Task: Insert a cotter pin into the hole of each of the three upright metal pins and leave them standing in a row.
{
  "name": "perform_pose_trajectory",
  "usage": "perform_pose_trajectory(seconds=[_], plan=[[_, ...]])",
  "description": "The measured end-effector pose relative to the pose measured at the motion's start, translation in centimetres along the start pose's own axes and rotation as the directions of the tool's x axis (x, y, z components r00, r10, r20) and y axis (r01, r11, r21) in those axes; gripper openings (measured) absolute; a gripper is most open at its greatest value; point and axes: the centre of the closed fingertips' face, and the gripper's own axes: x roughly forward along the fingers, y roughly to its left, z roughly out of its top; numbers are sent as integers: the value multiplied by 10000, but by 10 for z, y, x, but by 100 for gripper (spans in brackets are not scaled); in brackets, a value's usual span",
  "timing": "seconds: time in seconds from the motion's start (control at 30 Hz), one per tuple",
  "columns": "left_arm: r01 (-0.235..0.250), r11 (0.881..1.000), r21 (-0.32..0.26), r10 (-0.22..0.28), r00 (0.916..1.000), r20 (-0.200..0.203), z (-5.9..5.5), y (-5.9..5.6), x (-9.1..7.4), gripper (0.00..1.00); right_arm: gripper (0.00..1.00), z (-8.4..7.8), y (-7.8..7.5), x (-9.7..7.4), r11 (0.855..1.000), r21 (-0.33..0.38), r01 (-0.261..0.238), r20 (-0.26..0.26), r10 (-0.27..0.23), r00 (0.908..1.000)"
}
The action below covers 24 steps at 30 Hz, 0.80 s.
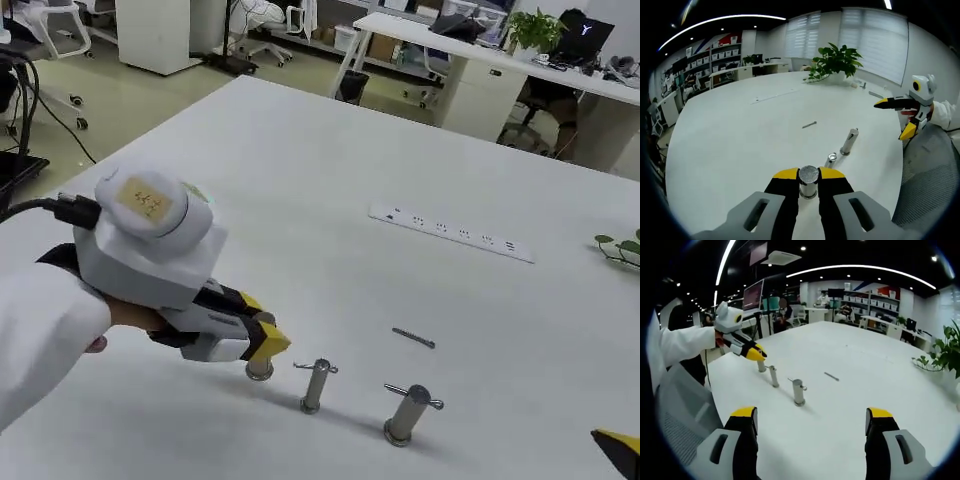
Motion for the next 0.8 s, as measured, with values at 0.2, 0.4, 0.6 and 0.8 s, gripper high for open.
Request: perform_pose_trajectory(seconds=[0.2,0.4,0.6,0.8], plan=[[286,9995,131,-288,9995,101,-6,-23,-4,10,87,0,6,-1,9999,-100,-72,-28,72,10000],[762,9955,555,-767,9970,69,-5,-48,-1,10,88,0,8,-4,9998,-188,-78,-29,78,10000],[1145,9884,996,-1150,9934,-5,-3,-67,7,10,87,-2,8,-5,9999,-138,-42,-42,42,10000],[1429,9835,1108,-1428,9897,-96,-4,-79,21,10,87,-4,7,-6,9998,-191,-49,-179,45,9998]])
